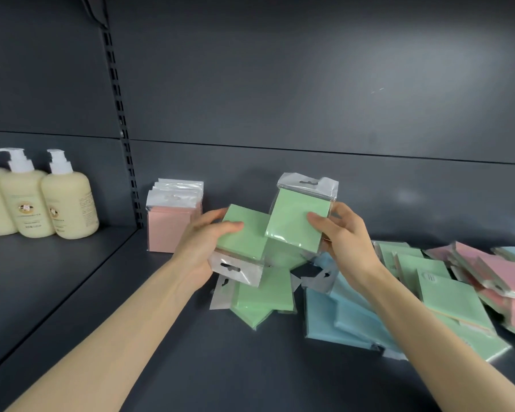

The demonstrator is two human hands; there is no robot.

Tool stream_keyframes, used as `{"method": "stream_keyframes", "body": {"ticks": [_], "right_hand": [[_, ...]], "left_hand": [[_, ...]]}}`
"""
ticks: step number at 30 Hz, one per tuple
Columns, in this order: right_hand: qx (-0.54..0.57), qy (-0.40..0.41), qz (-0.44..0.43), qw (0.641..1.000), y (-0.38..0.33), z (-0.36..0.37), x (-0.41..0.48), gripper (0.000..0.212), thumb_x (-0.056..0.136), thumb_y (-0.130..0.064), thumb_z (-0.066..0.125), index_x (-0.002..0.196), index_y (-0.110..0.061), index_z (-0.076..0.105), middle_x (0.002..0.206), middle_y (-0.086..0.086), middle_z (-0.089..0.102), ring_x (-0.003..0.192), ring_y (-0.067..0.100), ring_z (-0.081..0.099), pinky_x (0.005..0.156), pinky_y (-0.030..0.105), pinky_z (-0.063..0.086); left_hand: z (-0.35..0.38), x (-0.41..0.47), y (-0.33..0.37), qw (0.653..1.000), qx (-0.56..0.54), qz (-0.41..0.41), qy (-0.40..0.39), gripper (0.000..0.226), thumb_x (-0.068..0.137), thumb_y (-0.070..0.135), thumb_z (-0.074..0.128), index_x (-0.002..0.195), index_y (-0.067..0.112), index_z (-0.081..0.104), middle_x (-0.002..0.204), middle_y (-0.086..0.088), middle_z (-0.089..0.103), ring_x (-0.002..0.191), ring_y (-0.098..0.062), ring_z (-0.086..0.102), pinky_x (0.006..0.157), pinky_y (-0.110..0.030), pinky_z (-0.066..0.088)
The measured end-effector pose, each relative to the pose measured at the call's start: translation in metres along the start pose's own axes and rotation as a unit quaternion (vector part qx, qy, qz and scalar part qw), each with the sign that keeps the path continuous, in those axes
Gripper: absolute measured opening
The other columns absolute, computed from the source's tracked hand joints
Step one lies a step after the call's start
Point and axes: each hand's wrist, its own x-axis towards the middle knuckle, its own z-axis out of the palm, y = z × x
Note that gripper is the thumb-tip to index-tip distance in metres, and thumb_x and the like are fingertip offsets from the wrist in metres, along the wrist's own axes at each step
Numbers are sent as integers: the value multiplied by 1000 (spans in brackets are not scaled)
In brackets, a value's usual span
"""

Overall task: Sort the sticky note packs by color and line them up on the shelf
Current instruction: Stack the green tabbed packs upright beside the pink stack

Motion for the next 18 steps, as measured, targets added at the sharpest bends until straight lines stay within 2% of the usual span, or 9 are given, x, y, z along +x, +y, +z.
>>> {"method": "stream_keyframes", "body": {"ticks": [2, 5, 7, 8, 10, 12, 14, 16, 18], "right_hand": [[7, -5, 8, 1000, 0, 2, -1, 14, 90, -11, 60, 103, -8, 58, 94, 9, 73, 78, 34, 60, 69, 41, 46], [8, -11, 18, 1000, 0, 4, -2, 17, 89, -10, 61, 105, -5, 57, 99, 12, 72, 86, 37, 64, 72, 45, 46], [-5, -24, 21, 999, 0, 4, -2, 19, 89, -12, 61, 106, -6, 57, 100, 13, 72, 83, 36, 62, 69, 44, 44], [-8, -31, 22, 999, 0, 4, -2, 19, 89, -12, 61, 107, -6, 57, 100, 13, 72, 85, 38, 63, 70, 48, 46], [-6, -43, 26, 999, 1, 4, -2, 21, 90, -11, 61, 110, -6, 57, 102, 11, 72, 95, 40, 65, 81, 57, 48], [2, -53, 29, 998, 1, 5, -3, 25, 90, -10, 60, 114, -5, 56, 102, 10, 72, 93, 36, 67, 73, 51, 51], [17, -62, 34, 997, 1, 6, -3, 28, 90, -8, 59, 118, -4, 55, 103, 9, 72, 87, 27, 70, 59, 33, 53], [36, -67, 38, 996, 1, 6, -3, 30, 90, -6, 58, 120, -5, 54, 107, 9, 71, 90, 25, 70, 60, 28, 54], [55, -73, 36, 995, 1, 7, -3, 31, 91, -4, 57, 121, -6, 54, 111, 11, 69, 91, 25, 70, 58, 26, 54]], "left_hand": [[0, 2, -1, 998, -54, -10, -2, 36, 79, 3, 68, 114, 9, 61, 107, -10, 71, 94, -25, 69, 87, -45, 54], [-1, 4, -1, 993, -117, -5, 8, 30, 81, 0, 66, 108, 7, 55, 101, -10, 71, 84, -22, 70, 76, -39, 56], [-3, 6, -1, 990, -143, 2, 4, 34, 80, -3, 65, 112, 6, 55, 106, -12, 69, 87, -23, 69, 71, -38, 57], [-3, 6, -1, 988, -157, 5, -10, 40, 80, -6, 64, 117, 5, 55, 109, -13, 68, 90, -24, 68, 69, -36, 57], [-1, 5, 0, 982, -186, -2, -35, 38, 81, -10, 58, 115, 6, 58, 111, -13, 67, 95, -24, 67, 70, -33, 59], [1, 3, 0, 975, -219, -14, -39, 25, 84, -10, 54, 99, 7, 66, 105, -12, 70, 97, -24, 66, 79, -34, 58], [2, 3, 0, 970, -239, -19, -31, 19, 87, -4, 57, 100, 8, 65, 105, -11, 70, 101, -25, 66, 87, -38, 54], [1, 3, 0, 978, -207, -7, -18, 24, 87, 5, 61, 110, 12, 60, 107, -6, 70, 100, -22, 66, 87, -35, 52], [1, 3, -1, 986, -162, 11, -23, 21, 86, 5, 61, 104, 15, 59, 104, -3, 70, 92, -17, 66, 82, -30, 50]]}}
